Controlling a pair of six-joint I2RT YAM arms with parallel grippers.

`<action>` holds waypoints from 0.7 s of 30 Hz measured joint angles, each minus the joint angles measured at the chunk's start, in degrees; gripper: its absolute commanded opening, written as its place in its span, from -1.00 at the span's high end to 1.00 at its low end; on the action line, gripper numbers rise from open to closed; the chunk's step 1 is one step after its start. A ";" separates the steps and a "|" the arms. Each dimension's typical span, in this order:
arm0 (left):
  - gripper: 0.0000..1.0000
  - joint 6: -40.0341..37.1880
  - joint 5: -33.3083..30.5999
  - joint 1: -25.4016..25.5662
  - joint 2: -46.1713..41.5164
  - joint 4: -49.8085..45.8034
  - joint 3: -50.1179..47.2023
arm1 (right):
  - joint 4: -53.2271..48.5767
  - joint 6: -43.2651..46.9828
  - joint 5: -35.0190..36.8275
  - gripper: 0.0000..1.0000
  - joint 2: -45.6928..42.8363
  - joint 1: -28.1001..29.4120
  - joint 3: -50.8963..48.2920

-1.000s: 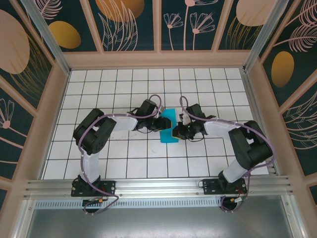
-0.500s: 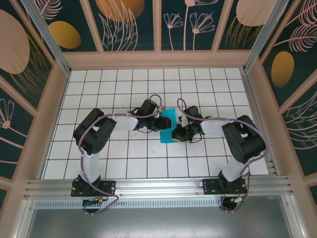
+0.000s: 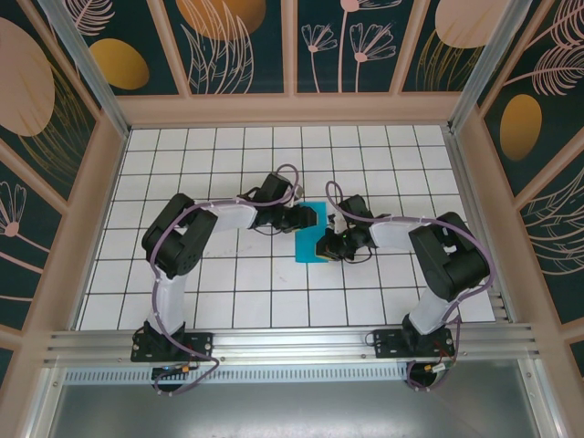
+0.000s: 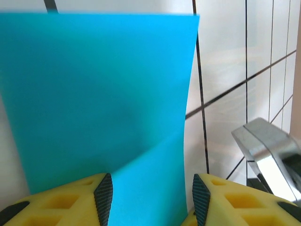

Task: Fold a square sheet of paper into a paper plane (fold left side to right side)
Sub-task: First fold the square sheet of paper in half at the center of the table.

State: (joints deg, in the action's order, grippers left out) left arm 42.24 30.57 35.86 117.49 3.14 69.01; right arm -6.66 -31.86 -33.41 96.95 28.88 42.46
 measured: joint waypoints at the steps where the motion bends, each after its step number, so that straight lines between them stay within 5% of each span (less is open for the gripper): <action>1: -0.04 -0.15 0.02 -0.26 0.33 -0.13 0.46 | 0.00 0.00 0.00 0.78 0.00 0.00 0.00; 21: -0.06 -1.51 0.24 -4.09 3.52 -1.62 5.49 | -0.04 0.44 0.17 0.78 0.02 0.11 0.02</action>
State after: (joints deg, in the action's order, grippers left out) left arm 40.73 30.81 31.77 121.01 1.52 74.50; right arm -6.70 -31.42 -33.23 96.97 28.99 42.48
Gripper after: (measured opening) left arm 0.529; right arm 0.112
